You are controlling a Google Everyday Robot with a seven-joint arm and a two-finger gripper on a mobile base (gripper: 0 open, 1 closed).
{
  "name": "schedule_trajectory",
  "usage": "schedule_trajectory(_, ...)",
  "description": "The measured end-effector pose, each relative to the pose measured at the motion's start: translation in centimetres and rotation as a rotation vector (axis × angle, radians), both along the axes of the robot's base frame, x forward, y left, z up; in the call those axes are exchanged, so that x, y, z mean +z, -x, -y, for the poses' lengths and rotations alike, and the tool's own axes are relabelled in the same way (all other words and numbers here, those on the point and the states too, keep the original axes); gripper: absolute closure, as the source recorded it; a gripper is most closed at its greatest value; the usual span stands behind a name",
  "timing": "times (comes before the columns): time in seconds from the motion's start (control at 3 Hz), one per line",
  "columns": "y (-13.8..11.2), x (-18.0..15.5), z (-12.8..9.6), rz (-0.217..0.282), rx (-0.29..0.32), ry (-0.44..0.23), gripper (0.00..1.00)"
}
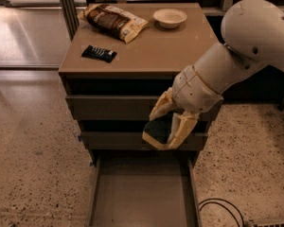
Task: Place sponge into bottom drawer
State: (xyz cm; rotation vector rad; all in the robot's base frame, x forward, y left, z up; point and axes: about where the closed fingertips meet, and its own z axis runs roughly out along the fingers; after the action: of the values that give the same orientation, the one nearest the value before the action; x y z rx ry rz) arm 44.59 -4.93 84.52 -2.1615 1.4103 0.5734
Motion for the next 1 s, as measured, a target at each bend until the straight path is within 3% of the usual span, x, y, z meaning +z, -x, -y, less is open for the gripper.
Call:
schedule_trajectory(0.33, 1.2, -4.4, 0.5, -0.017, 0.003, -0.015, 1.00)
schedule_trajectory(1.0, 6.1, -20.3, -0.4, -0.144, -0.004, -0.072, 1.00)
